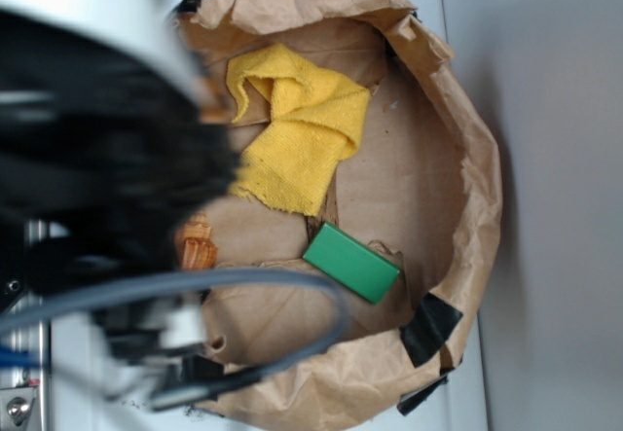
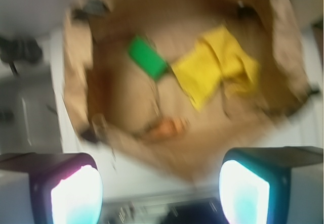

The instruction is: Grab the shell.

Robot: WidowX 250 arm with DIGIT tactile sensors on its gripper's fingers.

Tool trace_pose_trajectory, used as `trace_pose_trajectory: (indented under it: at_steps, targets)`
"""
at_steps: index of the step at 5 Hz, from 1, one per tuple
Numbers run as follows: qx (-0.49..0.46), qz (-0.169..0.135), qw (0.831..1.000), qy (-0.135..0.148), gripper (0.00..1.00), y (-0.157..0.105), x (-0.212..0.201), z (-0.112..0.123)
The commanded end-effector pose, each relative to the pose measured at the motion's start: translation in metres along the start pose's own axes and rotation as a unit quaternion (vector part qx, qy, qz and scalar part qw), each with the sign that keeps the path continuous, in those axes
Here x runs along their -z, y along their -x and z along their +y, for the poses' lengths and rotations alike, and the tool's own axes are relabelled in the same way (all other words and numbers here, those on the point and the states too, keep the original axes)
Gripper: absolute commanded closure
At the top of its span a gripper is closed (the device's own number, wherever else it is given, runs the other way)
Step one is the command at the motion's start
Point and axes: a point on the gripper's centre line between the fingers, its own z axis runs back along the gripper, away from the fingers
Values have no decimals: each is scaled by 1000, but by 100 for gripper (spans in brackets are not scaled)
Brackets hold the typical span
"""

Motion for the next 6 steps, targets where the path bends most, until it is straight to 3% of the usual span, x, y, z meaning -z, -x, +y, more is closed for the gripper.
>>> trace_pose_trajectory:
  at_steps: [1,3,4,5,6]
  targets:
    - [-92,-49,995,-1,0,-29,3,16]
    - [-92,-49,995,-1,0,-29,3,16]
    - [-100,-27,992,-67,0,-46,55,13]
    - [-56,-18,997,-53,0,-48,105,15]
    - [-61,-39,995,-69,0,-33,146,27]
